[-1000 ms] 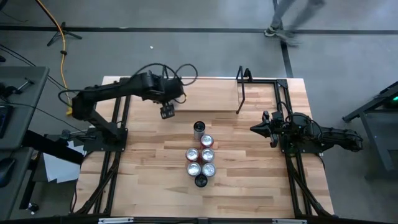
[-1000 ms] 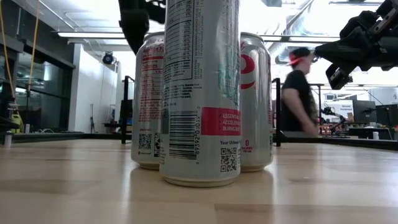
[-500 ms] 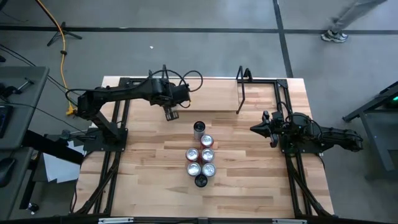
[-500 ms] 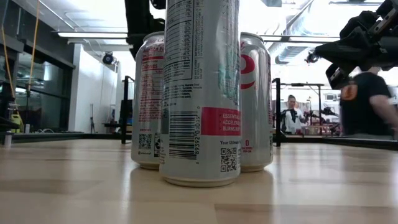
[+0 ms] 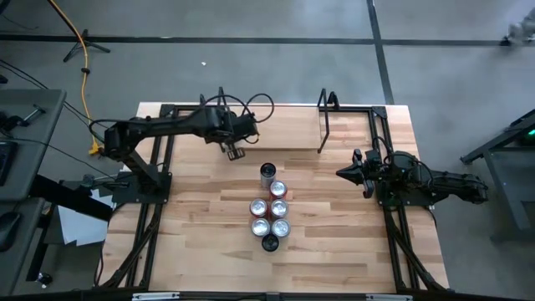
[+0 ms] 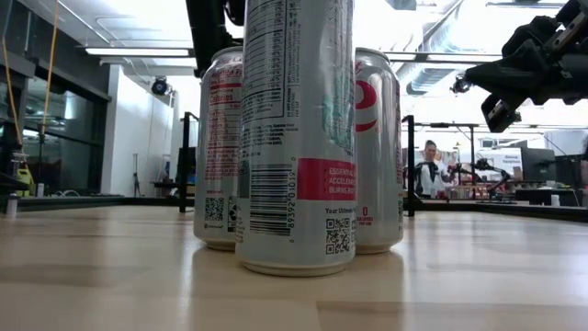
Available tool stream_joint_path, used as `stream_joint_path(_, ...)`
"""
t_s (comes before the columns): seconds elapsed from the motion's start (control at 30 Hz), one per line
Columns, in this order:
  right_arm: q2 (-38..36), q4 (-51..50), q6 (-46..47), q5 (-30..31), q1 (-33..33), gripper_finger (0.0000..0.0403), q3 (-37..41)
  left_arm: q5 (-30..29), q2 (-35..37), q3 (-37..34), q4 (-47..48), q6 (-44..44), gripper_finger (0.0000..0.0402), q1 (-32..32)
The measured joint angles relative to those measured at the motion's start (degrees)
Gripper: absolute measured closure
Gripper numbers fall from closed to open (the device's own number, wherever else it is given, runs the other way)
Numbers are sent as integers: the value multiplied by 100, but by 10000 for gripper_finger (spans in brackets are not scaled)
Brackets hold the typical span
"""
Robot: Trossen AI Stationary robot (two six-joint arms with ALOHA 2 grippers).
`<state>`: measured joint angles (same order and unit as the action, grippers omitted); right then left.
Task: Place canned beverage on shelf
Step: Put the middle white soda can on the shelf
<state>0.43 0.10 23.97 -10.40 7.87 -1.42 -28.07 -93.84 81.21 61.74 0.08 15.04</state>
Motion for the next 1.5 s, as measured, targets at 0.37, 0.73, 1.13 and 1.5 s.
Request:
stream_joint_path(0.37, -1, 0, 0, 1, 1, 402, 1, -103, 0, -2, -208, 162, 401, 428)
stream_joint_path(0.73, 0, 0, 0, 0, 1, 402, 0, -103, 0, -2, -298, 523, 401, 993)
stream_joint_path(1.13, -2, 0, 0, 1, -1, 402, 1, -100, 2, -3, -633, 769, 401, 1432)
stream_joint_path(1.5, -1, 2, 0, 0, 0, 402, 1, -103, 2, -4, -809, 868, 401, 1570)
